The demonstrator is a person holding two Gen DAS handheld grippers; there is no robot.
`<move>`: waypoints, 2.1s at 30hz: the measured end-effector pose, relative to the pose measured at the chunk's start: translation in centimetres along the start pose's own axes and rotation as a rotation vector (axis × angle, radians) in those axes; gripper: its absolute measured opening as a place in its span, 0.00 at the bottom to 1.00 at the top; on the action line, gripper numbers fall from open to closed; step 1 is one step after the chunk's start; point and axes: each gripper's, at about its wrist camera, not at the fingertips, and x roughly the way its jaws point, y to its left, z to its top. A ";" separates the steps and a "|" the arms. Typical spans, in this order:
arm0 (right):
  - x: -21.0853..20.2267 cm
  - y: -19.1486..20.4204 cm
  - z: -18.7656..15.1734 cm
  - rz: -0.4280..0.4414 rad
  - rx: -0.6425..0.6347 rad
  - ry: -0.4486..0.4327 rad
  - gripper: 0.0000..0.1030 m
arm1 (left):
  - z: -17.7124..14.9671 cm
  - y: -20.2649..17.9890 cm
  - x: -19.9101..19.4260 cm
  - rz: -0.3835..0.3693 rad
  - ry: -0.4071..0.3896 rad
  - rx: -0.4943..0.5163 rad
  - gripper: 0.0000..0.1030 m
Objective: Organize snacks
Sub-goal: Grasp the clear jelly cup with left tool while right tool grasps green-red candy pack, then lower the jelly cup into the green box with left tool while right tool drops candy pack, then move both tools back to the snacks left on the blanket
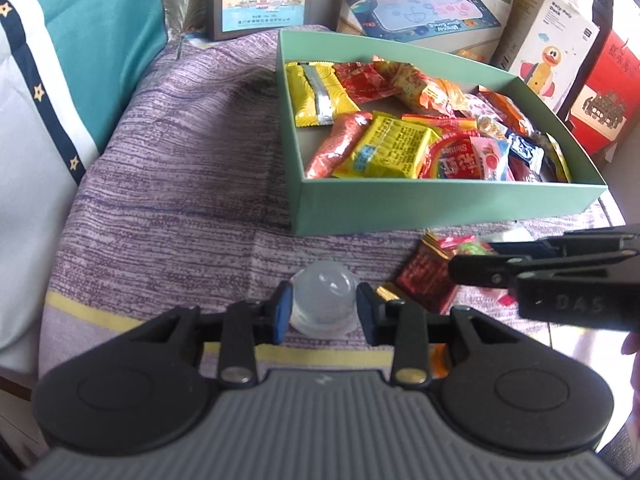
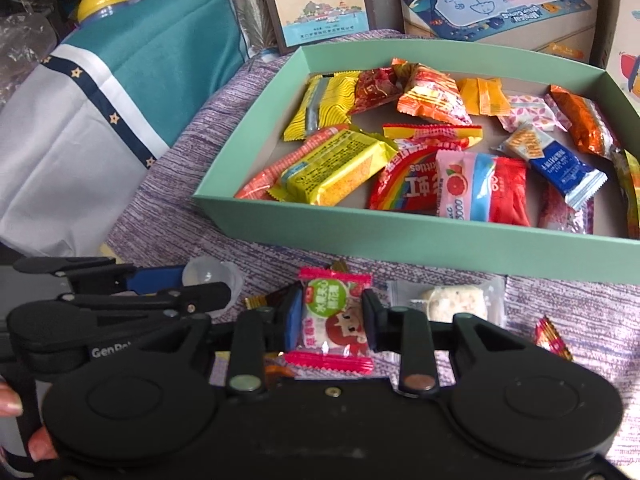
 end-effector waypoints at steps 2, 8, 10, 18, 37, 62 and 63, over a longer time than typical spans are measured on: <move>-0.7 -0.3 -0.1 0.007 0.018 -0.009 0.29 | -0.2 0.0 -0.4 -0.003 0.001 -0.007 0.33; -3.7 -1.5 0.1 0.028 0.062 -0.053 0.29 | 0.3 -0.2 -2.9 -0.019 -0.044 -0.003 0.33; -4.7 -2.0 0.8 0.037 0.080 -0.078 0.30 | 1.2 -0.3 -3.8 -0.019 -0.079 0.003 0.33; -5.5 -3.4 4.9 0.037 0.133 -0.152 0.30 | 6.8 -0.5 -3.3 -0.005 -0.149 0.008 0.33; -0.5 -5.0 8.6 0.053 0.194 -0.110 0.49 | 13.4 -1.0 3.2 0.073 -0.146 0.030 0.62; -8.2 -7.3 4.6 -0.017 0.305 -0.195 1.00 | 10.5 -5.5 -2.9 0.027 -0.157 0.003 1.00; -8.5 -7.7 4.3 -0.017 0.320 -0.194 1.00 | 10.2 -5.6 -3.1 0.025 -0.154 0.007 1.00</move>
